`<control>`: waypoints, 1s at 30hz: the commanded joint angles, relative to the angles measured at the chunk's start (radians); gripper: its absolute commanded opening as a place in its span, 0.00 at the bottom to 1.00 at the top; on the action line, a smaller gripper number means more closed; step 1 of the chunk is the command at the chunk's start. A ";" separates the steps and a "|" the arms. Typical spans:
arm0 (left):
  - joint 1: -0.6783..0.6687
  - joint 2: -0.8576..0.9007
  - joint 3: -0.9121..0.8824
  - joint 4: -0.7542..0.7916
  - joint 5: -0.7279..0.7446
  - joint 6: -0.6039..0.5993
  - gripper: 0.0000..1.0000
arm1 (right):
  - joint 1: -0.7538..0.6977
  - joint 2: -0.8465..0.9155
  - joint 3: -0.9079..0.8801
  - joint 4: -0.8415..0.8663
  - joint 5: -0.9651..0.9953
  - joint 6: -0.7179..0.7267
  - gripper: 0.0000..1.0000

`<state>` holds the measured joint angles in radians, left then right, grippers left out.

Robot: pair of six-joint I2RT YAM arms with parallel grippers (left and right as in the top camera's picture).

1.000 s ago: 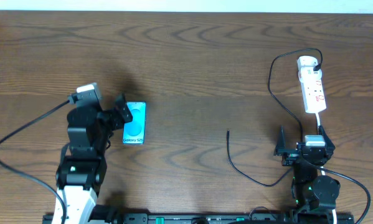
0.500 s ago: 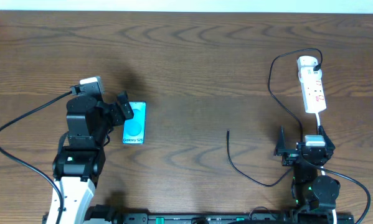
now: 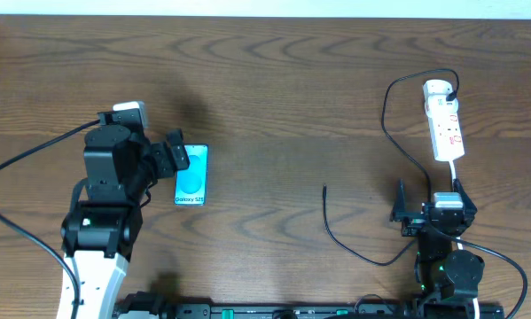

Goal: Plug charger to phone and switch on socket
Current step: 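Move the left gripper forward over the blue smartphone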

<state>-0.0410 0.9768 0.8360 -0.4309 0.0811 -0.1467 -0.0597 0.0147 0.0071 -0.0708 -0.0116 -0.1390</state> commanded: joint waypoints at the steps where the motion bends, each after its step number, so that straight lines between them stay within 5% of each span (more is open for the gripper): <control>1: 0.002 0.045 0.063 -0.039 0.014 0.058 1.00 | -0.006 -0.004 -0.002 -0.005 -0.002 0.011 0.99; 19: 0.002 0.360 0.289 -0.268 0.043 0.103 1.00 | -0.006 -0.004 -0.002 -0.004 -0.002 0.011 0.99; 30: 0.002 0.362 0.290 -0.227 0.039 0.106 1.00 | -0.006 -0.004 -0.002 -0.005 -0.002 0.011 0.99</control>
<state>-0.0410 1.3495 1.0950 -0.6571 0.1108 -0.0536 -0.0597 0.0147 0.0071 -0.0708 -0.0116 -0.1390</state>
